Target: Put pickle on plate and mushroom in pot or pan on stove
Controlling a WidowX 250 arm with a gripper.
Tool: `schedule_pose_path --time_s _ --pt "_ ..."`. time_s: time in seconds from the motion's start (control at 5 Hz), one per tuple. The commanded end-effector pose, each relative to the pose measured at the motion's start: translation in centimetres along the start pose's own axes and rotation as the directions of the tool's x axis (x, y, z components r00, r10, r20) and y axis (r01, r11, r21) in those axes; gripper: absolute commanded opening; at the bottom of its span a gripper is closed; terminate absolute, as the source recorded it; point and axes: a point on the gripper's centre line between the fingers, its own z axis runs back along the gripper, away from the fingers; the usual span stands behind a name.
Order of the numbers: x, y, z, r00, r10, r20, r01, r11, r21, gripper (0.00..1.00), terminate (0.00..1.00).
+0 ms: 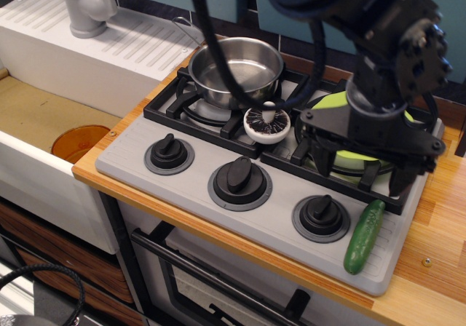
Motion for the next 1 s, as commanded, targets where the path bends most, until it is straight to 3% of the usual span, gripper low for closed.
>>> schedule_pose_path --time_s 0.0,0.6,0.8 --pt "-0.8 -1.0 0.3 0.999 0.009 0.031 -0.008 1.0 -0.024 1.0 0.0" --pt "-1.8 -2.4 -2.4 0.997 0.011 0.079 -0.007 0.999 -0.045 1.0 0.0" --pt "-1.7 -2.3 -2.8 0.996 0.013 0.083 -0.01 0.999 -0.044 0.0 0.0"
